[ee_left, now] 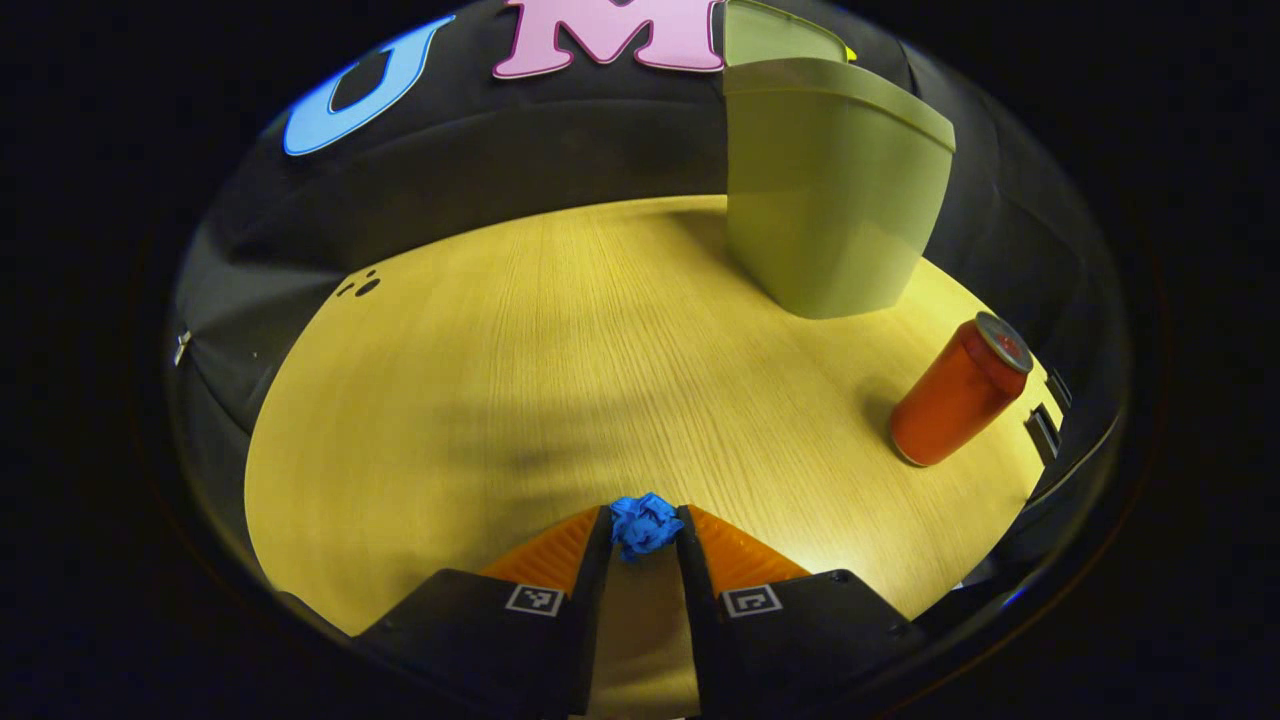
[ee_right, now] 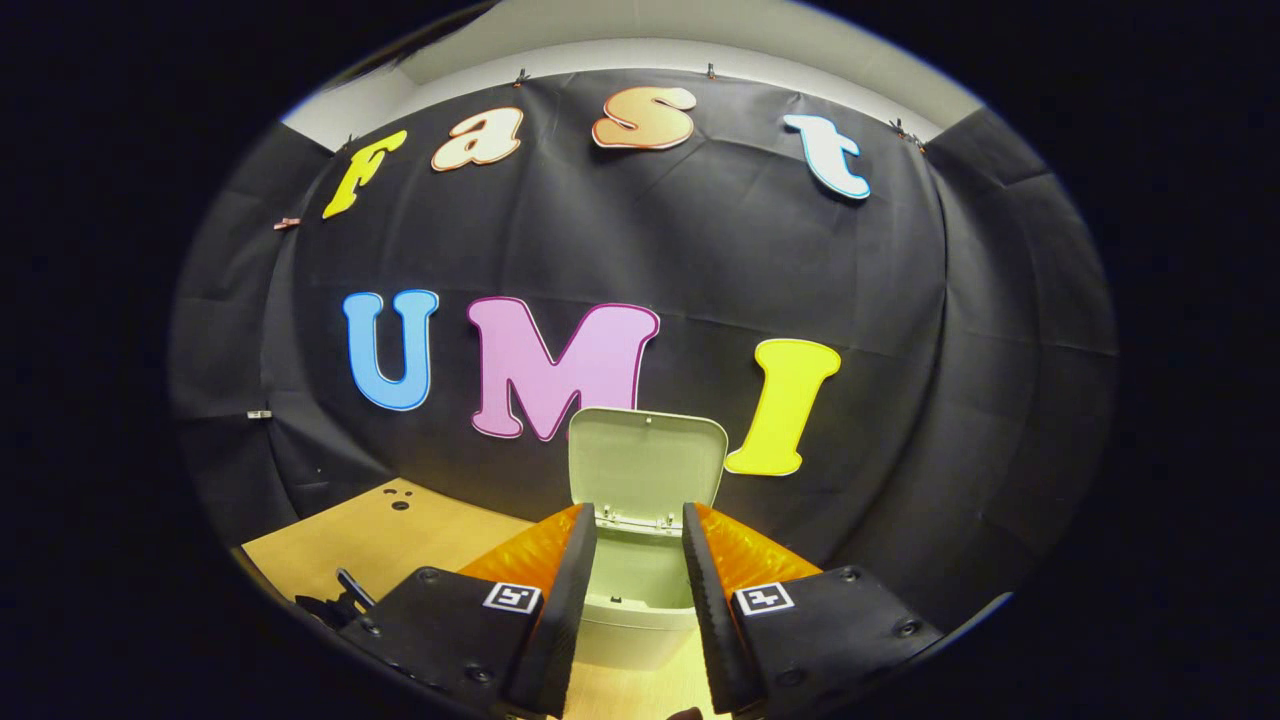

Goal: Press the lid of the desktop garbage bin to open it, pick up the crumpled paper on the desktop and throw it into the bin, then pick up the pop can on the desktop and drop it into the bin, and finally close the garbage bin lid.

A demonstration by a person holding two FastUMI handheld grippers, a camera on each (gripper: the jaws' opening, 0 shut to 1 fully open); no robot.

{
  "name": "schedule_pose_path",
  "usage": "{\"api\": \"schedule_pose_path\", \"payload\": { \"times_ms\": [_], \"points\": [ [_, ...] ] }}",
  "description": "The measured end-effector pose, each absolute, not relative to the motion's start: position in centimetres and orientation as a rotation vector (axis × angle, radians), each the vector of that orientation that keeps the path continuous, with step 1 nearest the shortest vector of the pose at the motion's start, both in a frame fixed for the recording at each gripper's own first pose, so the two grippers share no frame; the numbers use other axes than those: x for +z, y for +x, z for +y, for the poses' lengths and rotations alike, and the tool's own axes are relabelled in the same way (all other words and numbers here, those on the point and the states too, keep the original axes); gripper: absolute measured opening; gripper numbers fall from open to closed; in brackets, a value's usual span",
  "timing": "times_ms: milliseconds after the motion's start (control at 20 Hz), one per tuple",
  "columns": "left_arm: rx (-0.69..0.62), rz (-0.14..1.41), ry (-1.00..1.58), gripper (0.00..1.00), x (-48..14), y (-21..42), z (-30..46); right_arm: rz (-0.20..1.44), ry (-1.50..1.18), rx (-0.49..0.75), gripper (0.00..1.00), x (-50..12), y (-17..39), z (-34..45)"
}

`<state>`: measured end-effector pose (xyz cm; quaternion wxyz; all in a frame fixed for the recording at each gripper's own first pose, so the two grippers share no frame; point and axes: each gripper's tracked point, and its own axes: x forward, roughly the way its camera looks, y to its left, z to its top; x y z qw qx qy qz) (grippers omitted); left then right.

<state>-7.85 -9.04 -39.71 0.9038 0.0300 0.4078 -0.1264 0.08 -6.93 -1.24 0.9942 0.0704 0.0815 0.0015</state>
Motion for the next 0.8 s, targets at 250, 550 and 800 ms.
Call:
{"api": "schedule_pose_path", "payload": {
  "times_ms": [250, 550, 800],
  "points": [
    [-0.27, 0.729, 0.033, 0.43, -33.4, -5.4, -9.3, 0.155, 0.153, 0.009, 0.55, -1.2, -0.3, -6.3],
    [-0.278, 0.544, -0.013, 0.43, -23.3, -1.1, -9.9, 0.153, 0.158, -0.008, 0.55, -1.4, -0.7, -6.8],
    [-0.302, 0.377, -0.022, 0.43, -14.8, 2.9, -11.3, 0.172, 0.144, -0.014, 0.55, -2.5, -1.7, -6.6]
  ]
}}
